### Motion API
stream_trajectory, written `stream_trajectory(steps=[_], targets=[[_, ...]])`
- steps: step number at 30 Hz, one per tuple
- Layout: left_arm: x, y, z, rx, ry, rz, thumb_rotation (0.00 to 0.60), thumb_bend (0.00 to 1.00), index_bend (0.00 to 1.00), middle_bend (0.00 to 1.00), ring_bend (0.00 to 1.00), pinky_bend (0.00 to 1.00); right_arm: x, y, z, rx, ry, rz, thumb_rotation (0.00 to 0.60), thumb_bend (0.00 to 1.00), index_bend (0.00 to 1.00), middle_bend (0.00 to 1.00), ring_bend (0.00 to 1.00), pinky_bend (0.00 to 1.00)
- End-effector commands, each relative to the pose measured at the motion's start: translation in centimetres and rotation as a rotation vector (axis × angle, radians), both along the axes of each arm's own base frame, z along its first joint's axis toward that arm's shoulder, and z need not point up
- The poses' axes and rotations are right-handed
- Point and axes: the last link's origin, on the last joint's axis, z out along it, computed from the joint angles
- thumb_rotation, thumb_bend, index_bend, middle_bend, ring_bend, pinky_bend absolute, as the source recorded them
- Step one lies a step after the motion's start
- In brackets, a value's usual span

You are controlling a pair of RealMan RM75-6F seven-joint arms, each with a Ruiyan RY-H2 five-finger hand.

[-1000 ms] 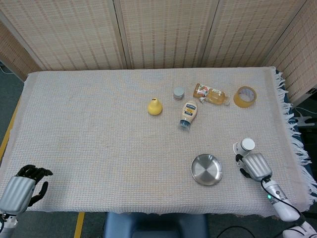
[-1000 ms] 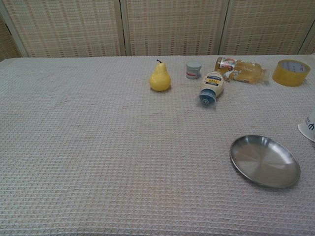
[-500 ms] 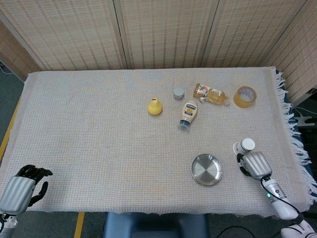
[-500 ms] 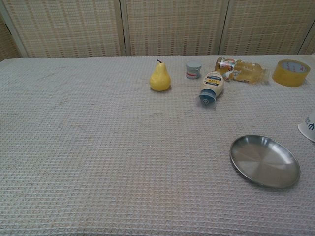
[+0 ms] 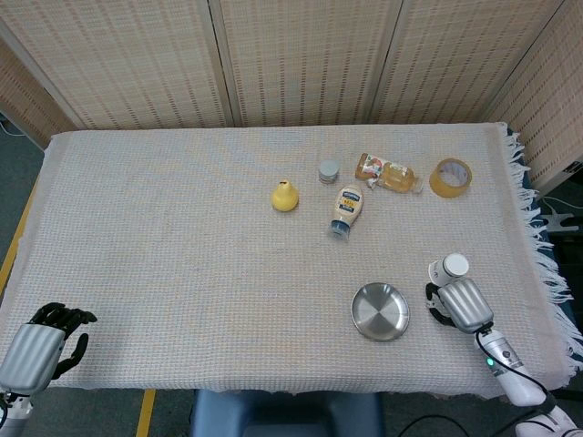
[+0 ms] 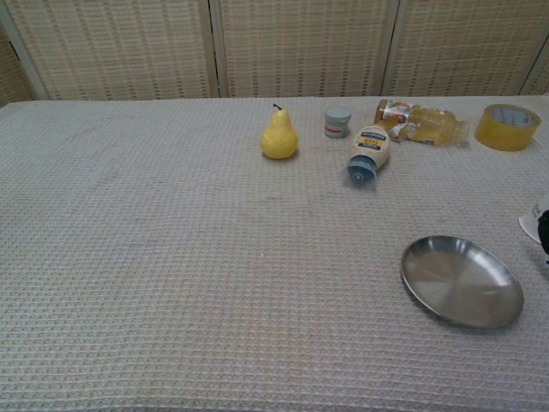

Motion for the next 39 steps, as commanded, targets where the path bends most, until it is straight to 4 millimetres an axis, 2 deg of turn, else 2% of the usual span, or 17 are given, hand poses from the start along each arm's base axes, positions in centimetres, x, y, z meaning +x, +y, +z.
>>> stream_trajectory(steps=[1,4,7,13,18,21,23,25,28,33,37,39], targets=[[0.0,0.0,0.0,-0.001,0.001,-0.001,0.6,0.51,0.4,0.43,0.37,0.27,3.1,0.4,0.3,0.016,-0.06,0.111,0.6,0.29,0.58,0.81,0.78,1.0],[0.0,0.0,0.0,-0.001,0.0,-0.001,0.6,0.51,0.4,0.43,0.37,0.27,5.2,0.4,0.4,0.026,-0.09,0.167,0.6,0.29,0.58,0.81,0.78,1.0],[0.0,0.0,0.0,-0.001,-0.001,0.001,0.6,0.51,0.4,0.43,0.37,0.27,6.3,0.2,0.1,0.053,-0.103,0.179,0.6,0.29,0.58,0.81,0.78,1.0],[0.0,0.0,0.1,0.0,-0.003,0.001,0.6,0.51,0.4,0.43,0.37,0.27,6.4,-0.4,-1.1,0.088,-0.08,0.161,0.6,0.28,0.56,0.81,0.78,1.0],[-0.1,0.0,0.1,0.0,-0.004,0.003,0.6,0.51,0.4,0.44,0.37,0.27,6.2,-1.0,-1.8,0.11,-0.092,0.149,0.6,0.15,0.45,0.81,0.77,1.0],[-0.1,0.0,0.1,0.0,-0.003,0.004,0.6,0.51,0.4,0.44,0.37,0.27,6.2,-1.3,-1.9,0.111,-0.113,0.164,0.6,0.1,0.38,0.79,0.69,1.0],[-0.1,0.0,0.1,0.0,-0.003,0.005,0.6,0.51,0.4,0.44,0.37,0.27,6.3,-1.5,-1.6,0.099,-0.143,0.181,0.6,0.09,0.33,0.7,0.58,0.99],[-0.1,0.0,0.1,0.0,-0.004,0.006,0.6,0.51,0.4,0.44,0.37,0.27,6.2,-1.6,-1.3,0.085,-0.167,0.188,0.6,0.09,0.31,0.57,0.45,0.94],[-0.1,0.0,0.1,0.001,-0.005,0.004,0.6,0.51,0.4,0.44,0.37,0.27,6.1,-1.9,-0.6,0.057,-0.172,0.197,0.6,0.09,0.31,0.47,0.3,0.78],[-0.1,0.0,0.1,-0.001,-0.005,0.004,0.6,0.51,0.4,0.44,0.37,0.27,5.4,-3.4,1.2,-0.085,-0.084,0.229,0.6,0.1,0.37,0.45,0.27,0.69],[0.0,0.0,0.1,-0.001,-0.003,0.004,0.6,0.51,0.4,0.43,0.37,0.27,3.8,-4.8,2.4,-0.142,0.013,0.186,0.6,0.1,0.32,0.37,0.16,0.51],[-0.1,0.0,0.0,-0.004,-0.003,0.004,0.6,0.51,0.4,0.44,0.37,0.27,3.2,-5.2,2.7,-0.146,0.014,0.158,0.6,0.1,0.3,0.34,0.13,0.46]])
